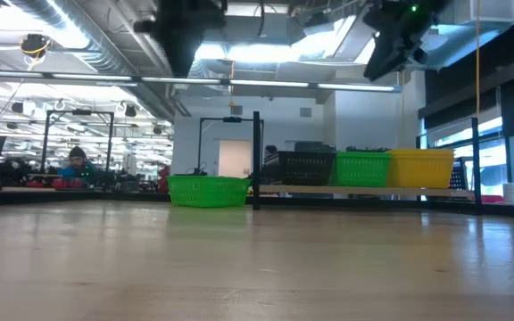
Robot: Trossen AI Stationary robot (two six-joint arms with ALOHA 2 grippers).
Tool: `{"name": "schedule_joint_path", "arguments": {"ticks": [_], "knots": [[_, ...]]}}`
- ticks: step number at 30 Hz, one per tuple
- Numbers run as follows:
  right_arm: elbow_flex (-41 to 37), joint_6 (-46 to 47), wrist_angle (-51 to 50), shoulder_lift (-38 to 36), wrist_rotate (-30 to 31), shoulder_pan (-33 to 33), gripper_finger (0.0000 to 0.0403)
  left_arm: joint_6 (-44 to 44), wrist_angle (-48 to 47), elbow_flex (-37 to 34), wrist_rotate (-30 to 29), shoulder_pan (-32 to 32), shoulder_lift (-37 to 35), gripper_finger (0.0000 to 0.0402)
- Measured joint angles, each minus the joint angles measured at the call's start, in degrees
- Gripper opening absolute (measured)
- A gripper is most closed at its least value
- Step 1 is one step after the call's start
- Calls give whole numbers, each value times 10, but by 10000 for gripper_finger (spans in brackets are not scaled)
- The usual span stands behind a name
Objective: Stack baskets on shelf by color
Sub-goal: Stack the green basket on the green baskets on the shelf
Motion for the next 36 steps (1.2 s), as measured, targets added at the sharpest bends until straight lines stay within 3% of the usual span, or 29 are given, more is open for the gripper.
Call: {"name": "schedule_joint_path", "arguments": {"ticks": [3, 9, 20, 36], "knots": [[10, -26, 1, 0, -34, 6, 110, 16, 20, -43, 35, 23, 0, 66], [20, -59, 1, 0, -80, 10, 110, 30, 115, -135, 195, 81, 0, 66], [20, -79, 0, 0, -90, 9, 110, 67, 313, -235, 165, 189, 0, 66], [20, -80, 0, 0, -89, 9, 110, 76, 428, -328, 206, 277, 7, 66]]}}
